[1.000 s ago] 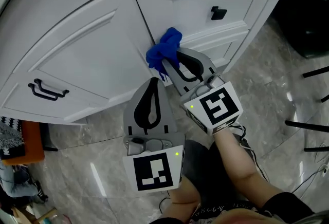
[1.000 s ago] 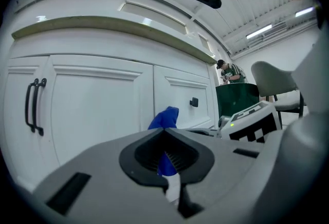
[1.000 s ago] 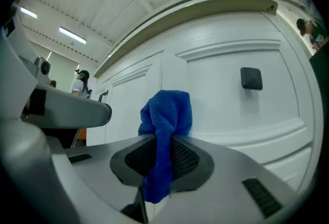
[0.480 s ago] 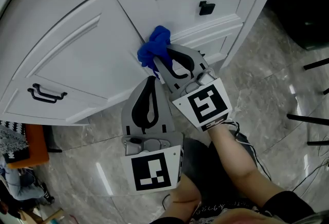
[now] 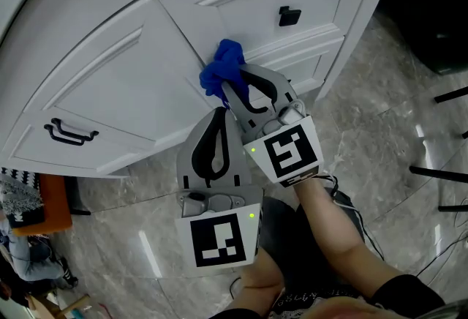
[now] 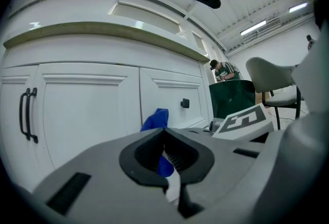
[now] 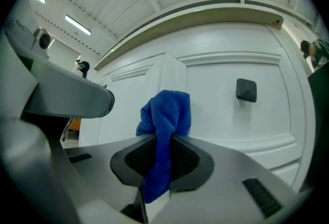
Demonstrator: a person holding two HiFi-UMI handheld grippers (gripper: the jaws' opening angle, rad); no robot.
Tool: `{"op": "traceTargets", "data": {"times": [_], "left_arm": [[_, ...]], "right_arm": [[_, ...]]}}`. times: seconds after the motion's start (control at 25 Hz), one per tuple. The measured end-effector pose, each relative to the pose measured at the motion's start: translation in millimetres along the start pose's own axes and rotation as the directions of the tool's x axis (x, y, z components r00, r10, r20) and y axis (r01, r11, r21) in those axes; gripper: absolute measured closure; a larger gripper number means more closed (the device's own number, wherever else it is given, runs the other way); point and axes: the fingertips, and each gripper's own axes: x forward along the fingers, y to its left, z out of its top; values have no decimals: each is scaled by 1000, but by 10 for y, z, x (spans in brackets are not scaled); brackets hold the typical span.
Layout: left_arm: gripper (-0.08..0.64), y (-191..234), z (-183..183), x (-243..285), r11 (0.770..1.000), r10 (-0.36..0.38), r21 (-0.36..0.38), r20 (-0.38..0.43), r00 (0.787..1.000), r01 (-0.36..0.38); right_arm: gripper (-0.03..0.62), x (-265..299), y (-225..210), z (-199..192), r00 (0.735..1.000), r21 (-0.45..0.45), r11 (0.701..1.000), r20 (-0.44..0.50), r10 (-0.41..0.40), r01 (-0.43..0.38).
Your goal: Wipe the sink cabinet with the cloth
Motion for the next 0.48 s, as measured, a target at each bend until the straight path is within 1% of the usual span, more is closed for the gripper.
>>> {"op": "traceTargets", "data": {"times": [0.08,0.16,0.2,0.28,0.36,0.4,0.48], "left_arm": [[554,-15,-6,13,1000,-3,-4,1,1000,3],[554,-40,-9,24,1000,-12,-10,2,1000,12],[554,-53,-6,30,1000,-19,-12,3,1000,19],[554,-76,0,45,999,-32,-13,7,999,32],[554,-89,-11,61,999,-39,-13,6,999,39],[554,-95,-25,71,999,-43,-12,4,999,43],[554,-115,-60,94,999,-54,-10,-5,999,54]], "right_arm": [[515,-20,-13,-2,1000,-53,999,-5,-3,3],[515,-36,-18,-11,1000,-71,997,6,3,-2],[515,-38,-23,-12,1000,-52,999,19,11,-10],[515,-43,-53,-7,998,30,999,46,34,-36],[515,-59,-107,-7,996,107,992,65,54,-61],[515,-67,-128,-7,996,122,990,70,56,-64],[515,-70,-133,-1,996,97,994,74,42,-49]]}}
